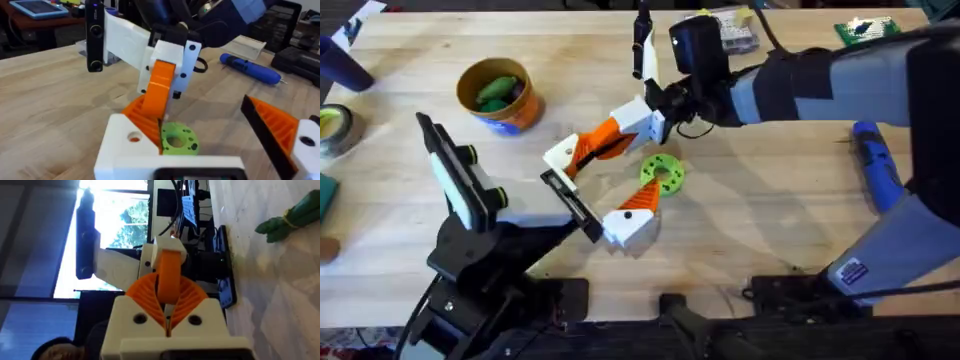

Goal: Pick up the gripper from the table and insert it into the empty holder that is missing its gripper. Then pick up a screw, insert it into the mounting hole, and use the screwdriver to tighten it. Finally, clean up the table by picking up the vegetable and placing it into the bucket.

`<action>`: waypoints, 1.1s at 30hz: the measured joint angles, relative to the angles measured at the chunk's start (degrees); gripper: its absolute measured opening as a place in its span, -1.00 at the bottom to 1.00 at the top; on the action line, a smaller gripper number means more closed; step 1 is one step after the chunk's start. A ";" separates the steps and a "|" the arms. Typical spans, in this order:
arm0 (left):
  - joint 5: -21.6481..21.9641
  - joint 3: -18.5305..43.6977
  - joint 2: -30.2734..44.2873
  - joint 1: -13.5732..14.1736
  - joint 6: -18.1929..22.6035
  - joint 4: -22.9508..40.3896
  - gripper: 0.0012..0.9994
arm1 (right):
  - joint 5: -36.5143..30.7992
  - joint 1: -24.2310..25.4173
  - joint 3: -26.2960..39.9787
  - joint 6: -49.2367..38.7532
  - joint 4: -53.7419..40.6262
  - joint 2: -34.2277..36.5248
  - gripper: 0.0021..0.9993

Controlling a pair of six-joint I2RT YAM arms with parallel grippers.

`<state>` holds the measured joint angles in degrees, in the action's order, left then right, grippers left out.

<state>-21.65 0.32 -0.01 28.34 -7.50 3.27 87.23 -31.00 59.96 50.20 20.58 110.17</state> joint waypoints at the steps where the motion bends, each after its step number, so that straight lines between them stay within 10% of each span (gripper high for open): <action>1: 0.00 0.00 0.00 0.00 -0.01 0.00 0.98 | -0.20 -0.04 0.00 0.14 -0.01 0.00 -0.99; 33: 1.92 0.00 0.00 -0.15 0.13 0.07 0.98 | -3.86 -1.55 0.20 2.67 5.20 0.00 -0.75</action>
<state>-19.73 0.32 -0.01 28.18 -7.37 3.34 83.37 -32.56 60.16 52.87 25.78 110.17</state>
